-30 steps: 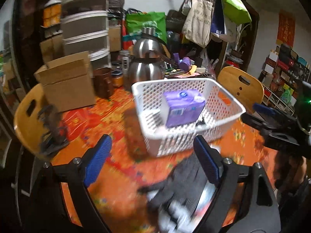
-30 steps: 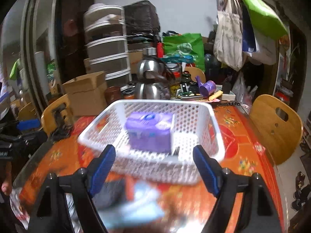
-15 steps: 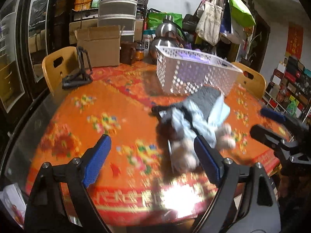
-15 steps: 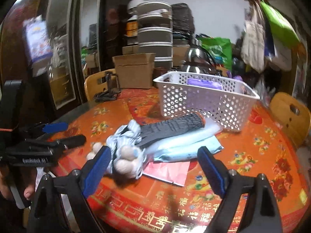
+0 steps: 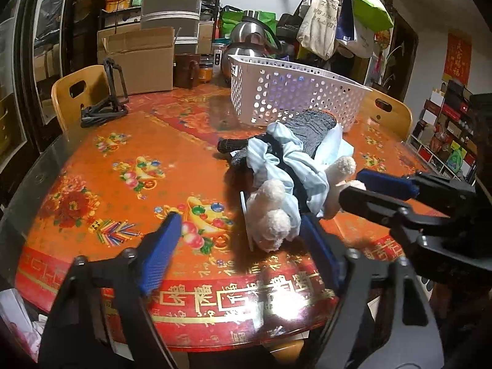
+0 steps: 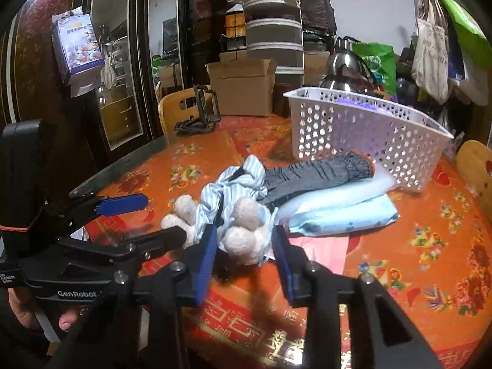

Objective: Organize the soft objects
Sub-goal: 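Grasp the white plush toy with the left tool, then carry the plush toy into the white basket and open the left tool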

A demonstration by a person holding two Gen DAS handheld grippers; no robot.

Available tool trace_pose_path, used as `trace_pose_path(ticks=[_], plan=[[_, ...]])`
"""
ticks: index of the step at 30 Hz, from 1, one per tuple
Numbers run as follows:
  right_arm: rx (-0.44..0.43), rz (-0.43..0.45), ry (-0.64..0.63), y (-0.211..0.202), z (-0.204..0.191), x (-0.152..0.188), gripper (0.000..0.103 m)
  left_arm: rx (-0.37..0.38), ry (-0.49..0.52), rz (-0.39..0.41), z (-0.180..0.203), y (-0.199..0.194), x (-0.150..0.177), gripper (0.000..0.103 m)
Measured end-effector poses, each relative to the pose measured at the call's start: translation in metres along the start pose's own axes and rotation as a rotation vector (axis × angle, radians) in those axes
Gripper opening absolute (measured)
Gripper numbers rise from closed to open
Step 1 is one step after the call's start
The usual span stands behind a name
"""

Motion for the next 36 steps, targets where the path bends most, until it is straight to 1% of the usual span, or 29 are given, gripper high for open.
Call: trace_pose_path(ticks=[1,3,4,6,7,12,18,25,36], plan=[[-0.003,-0.005,0.003,0.001,0.001,0.000,0.032,0.010,-0.003,-0.005,0.001,0.002,0.000,0.062],[-0.010,-0.011,0.010,0.003,0.002,0.002,0.023,0.018,0.000,-0.009,0.002,0.005,-0.001,0.052],[-0.018,-0.013,0.012,0.004,0.001,0.002,0.021,0.018,0.004,-0.009,0.003,0.005,-0.001,0.049],[-0.023,-0.017,0.010,0.005,0.001,0.003,0.017,0.018,0.011,-0.009,0.004,0.006,-0.002,0.038],[-0.024,-0.020,0.009,0.005,0.001,0.003,0.016,0.025,0.014,-0.008,0.006,0.007,-0.003,0.036],[-0.031,-0.024,0.011,0.005,0.000,0.004,0.015,0.055,0.032,-0.008,0.014,0.007,-0.004,0.017],[-0.031,-0.017,0.020,0.003,0.003,0.003,0.012,0.055,0.045,0.010,0.016,0.002,-0.008,0.014],[-0.040,0.026,0.012,-0.009,0.001,-0.005,0.011,0.062,0.037,0.046,0.013,-0.014,-0.018,0.013],[-0.037,0.113,-0.005,-0.041,0.000,-0.033,0.011,0.059,0.058,0.129,0.021,-0.048,-0.051,0.012]])
Point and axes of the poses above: each gripper's, at about its wrist camera, not at the fingertips, and y roughly the way its jaws point, z to its right, x to its underside, the point moved 9 cm from there along y, roughly the way its jaws point, and after that the axes turned 9 degrees about y, right-handed, at the moved point
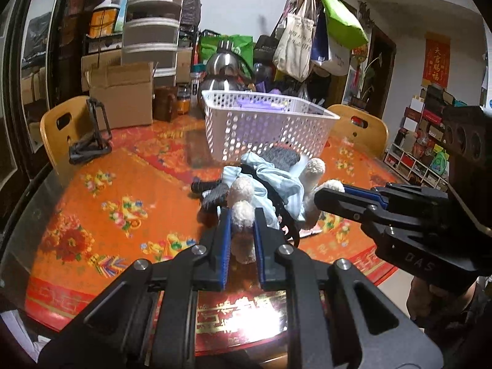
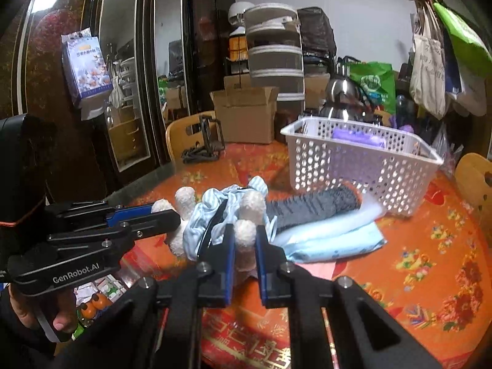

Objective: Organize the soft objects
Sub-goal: 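Carry the plush toy into the white basket and open the left tool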

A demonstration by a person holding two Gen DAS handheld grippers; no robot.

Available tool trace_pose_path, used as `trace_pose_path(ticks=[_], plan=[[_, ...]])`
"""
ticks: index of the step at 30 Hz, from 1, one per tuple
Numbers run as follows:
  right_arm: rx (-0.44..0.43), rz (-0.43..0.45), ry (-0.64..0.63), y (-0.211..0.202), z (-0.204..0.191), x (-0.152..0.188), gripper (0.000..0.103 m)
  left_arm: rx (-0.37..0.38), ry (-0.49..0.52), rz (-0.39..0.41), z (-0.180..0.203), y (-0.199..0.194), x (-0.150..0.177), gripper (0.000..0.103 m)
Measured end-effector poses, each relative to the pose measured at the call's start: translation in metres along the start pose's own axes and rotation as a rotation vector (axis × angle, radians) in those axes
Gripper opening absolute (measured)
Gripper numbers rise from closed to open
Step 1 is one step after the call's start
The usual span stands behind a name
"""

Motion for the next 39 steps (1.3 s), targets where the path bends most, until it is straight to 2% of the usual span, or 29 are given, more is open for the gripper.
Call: trace_pose_path(ticks=[4,10,18,24,29,35,39], plan=[[0.001,0.036,-0.002,-0.011,0.003,-0.017,0.011,-0.001,0.012,0.035,0.005,-0.010,-0.018,0.013],[0.006,0.074,0.003,-0.023,0.016,-0.047,0.011,0.010,0.036,0.088,0.013,-0.012,-0.064,0.012],[0.012,0.095,0.046,-0.019,0.056,-0.101,0.011,0.050,0.081,0.121,0.028,0.014,-0.137,0.012],[0.052,0.086,0.063,0.006,0.094,-0.162,0.010,0.072,0.053,0.084,0.018,0.067,-0.205,0.012],[0.104,0.049,0.072,0.040,0.130,-0.196,0.010,0.088,0.015,0.010,0.008,0.138,-0.254,0.012],[0.164,0.008,0.107,0.071,0.184,-0.207,0.010,0.106,-0.010,-0.082,0.016,0.221,-0.277,0.012],[0.206,-0.004,0.097,0.074,0.212,-0.204,0.010,0.113,0.023,-0.102,0.043,0.251,-0.276,0.012]])
Point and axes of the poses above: each gripper's, at about its wrist camera, not at the fingertips, and y roughly the way its jaws point, z to its right, x to its underside, the point moved 9 cm from there along y, roughly the way its jaws point, and after that the axes turned 9 degrees about y, right-handed, at the moved point
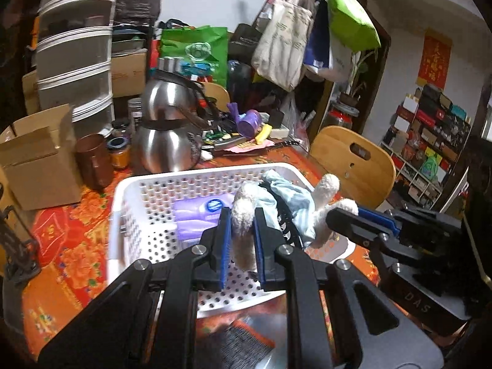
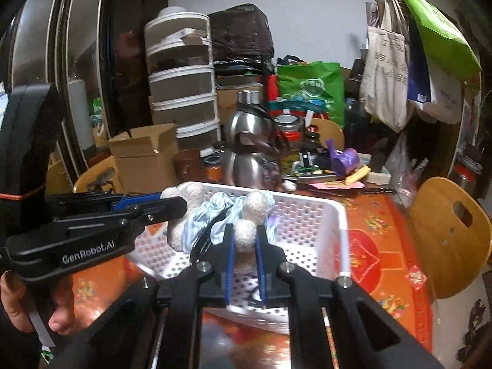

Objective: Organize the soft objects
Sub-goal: 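Carry the plush toy into the white basket and open the left tool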

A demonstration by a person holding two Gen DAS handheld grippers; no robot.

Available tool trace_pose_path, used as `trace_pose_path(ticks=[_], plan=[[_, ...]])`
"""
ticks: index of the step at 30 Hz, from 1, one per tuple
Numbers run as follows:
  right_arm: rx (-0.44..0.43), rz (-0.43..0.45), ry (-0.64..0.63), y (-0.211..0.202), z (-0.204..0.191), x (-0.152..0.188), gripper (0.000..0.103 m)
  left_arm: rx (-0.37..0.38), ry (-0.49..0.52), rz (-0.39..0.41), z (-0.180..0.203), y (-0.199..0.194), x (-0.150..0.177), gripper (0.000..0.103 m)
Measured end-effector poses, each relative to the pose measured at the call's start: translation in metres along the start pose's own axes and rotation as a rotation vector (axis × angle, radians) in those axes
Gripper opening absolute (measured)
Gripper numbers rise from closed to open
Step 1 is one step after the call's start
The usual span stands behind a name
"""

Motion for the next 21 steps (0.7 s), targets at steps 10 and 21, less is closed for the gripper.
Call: trace_pose_path(ticks=[10,21], plan=[[0.031,-0.013,0.026,0.015,0.050,0.004,0.010,-0.016,0.036,-0.021,0.046,0.049,-0.007,0.013],[0.041,-0.045,0.025,0.034,0.059,0.024,0.022,-0.059,0.029,-0.069,0.034,0.074,0.013,0.062]])
Point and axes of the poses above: each gripper's, at about its wrist camera, not at the fingertips, and y roughly the way its jaws point, z to its right, x to its underside, the point moved 9 cm from there along y, roughly the way its jaws point, and after that the axes turned 9 degrees about y, right-handed, at the moved point
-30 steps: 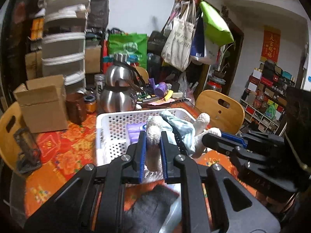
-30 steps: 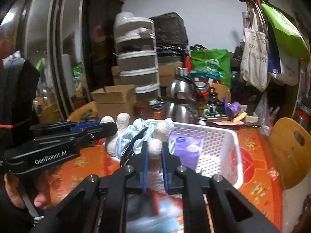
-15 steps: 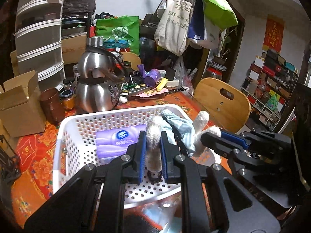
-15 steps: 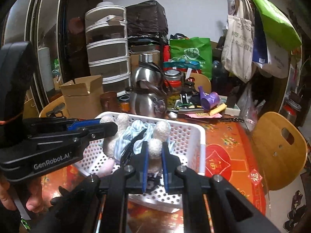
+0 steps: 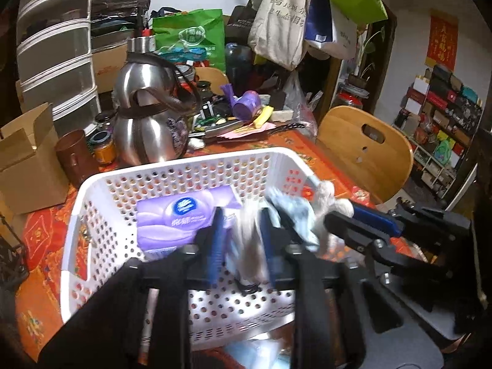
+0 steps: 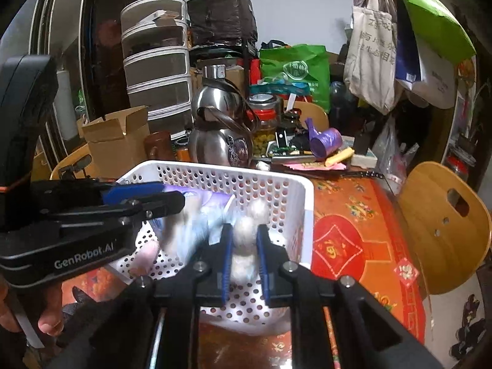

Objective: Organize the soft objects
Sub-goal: 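Carry the plush toy into the white basket and open the left tool, then move both tools back toward the grey glove and light-blue packet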

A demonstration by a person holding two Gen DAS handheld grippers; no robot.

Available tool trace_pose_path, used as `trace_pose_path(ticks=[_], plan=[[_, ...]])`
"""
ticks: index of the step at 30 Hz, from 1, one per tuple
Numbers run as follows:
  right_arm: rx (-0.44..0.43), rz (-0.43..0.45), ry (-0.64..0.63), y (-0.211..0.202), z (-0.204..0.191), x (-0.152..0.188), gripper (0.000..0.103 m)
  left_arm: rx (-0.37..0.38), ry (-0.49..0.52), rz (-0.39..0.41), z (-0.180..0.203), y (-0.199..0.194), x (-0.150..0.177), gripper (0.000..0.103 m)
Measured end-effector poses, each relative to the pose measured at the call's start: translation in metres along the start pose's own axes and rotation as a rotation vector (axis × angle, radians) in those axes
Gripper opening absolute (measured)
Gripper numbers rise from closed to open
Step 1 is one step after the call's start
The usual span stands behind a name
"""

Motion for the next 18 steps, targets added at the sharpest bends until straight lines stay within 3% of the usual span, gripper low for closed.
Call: trace_pose_path(ticks=[1,2,3,11,18], plan=[[-0.009,-0.002,0.015,-0.001,0.000,0.001,0.032,-0.003,-0.007,0.010,-0.003,-0.002,0.001,0.070],[-0.005,-0.001,0.025,-0.002,0.001,0.001,0.059,-0.019,-0.020,0.037,-0.011,-0.008,0.002,0.080],[0.016,0.009,0.025,-0.003,0.002,0.001,0.073,-0.026,-0.026,0.051,-0.015,-0.013,0.002,0.082],[0.037,0.019,0.026,-0.007,0.001,0.002,0.074,-0.056,-0.080,0.062,-0.058,-0.037,0.014,0.082],[0.025,0.020,0.034,-0.018,-0.011,0.013,0.075,-0.127,-0.039,0.043,-0.076,-0.067,0.037,0.082]])
Point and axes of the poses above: each gripper's, at about its wrist camera, not at the fingertips, and y roughly the way its jaws point, z to its right, x to its underside, the point moved 9 cm from there along y, roughly the way its jaws point, and after that the axes turned 9 degrees about y, right-handed, at the moved point
